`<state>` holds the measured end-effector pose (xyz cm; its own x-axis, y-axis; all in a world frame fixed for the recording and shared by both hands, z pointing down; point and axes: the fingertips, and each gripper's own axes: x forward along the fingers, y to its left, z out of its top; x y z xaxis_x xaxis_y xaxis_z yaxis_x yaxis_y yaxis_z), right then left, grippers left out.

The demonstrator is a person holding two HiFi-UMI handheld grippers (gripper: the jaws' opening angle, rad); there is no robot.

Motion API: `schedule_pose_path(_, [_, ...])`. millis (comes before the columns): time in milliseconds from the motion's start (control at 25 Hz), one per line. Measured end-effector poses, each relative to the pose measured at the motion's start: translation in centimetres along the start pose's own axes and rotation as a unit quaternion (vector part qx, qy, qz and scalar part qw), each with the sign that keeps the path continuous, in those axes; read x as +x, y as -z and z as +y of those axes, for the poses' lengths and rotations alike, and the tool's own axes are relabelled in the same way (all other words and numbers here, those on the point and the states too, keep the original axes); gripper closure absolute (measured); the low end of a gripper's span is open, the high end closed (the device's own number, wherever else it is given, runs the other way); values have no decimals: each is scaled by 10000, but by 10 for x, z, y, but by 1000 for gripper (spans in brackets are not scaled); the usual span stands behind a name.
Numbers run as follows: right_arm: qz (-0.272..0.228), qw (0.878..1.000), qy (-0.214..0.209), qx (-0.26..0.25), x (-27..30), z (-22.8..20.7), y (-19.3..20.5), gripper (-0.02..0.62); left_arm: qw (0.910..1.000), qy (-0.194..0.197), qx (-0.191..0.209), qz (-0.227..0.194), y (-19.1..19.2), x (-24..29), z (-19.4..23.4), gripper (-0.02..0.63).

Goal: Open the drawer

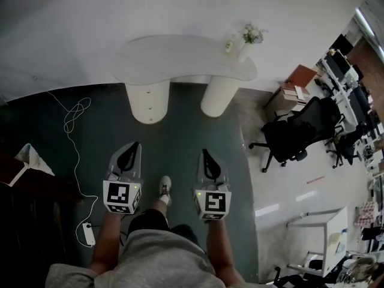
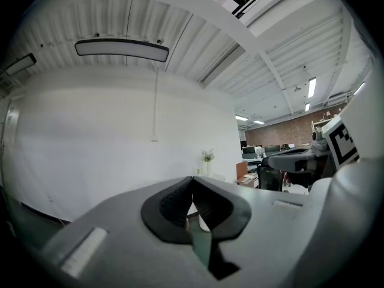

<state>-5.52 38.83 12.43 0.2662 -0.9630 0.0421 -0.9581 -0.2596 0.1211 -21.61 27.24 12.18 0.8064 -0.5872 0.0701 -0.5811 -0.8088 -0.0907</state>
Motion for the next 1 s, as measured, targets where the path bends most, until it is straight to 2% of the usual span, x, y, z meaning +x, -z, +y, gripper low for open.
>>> schedule_pose_path(360, [119, 9999, 97, 8, 73, -55, 14, 592, 9999, 83, -60, 58, 4, 100, 5, 595])
schedule_pose_path(1000, [326, 9984, -457, 1, 259, -109, 23, 592, 9984, -272, -315, 378, 20, 260, 61, 595])
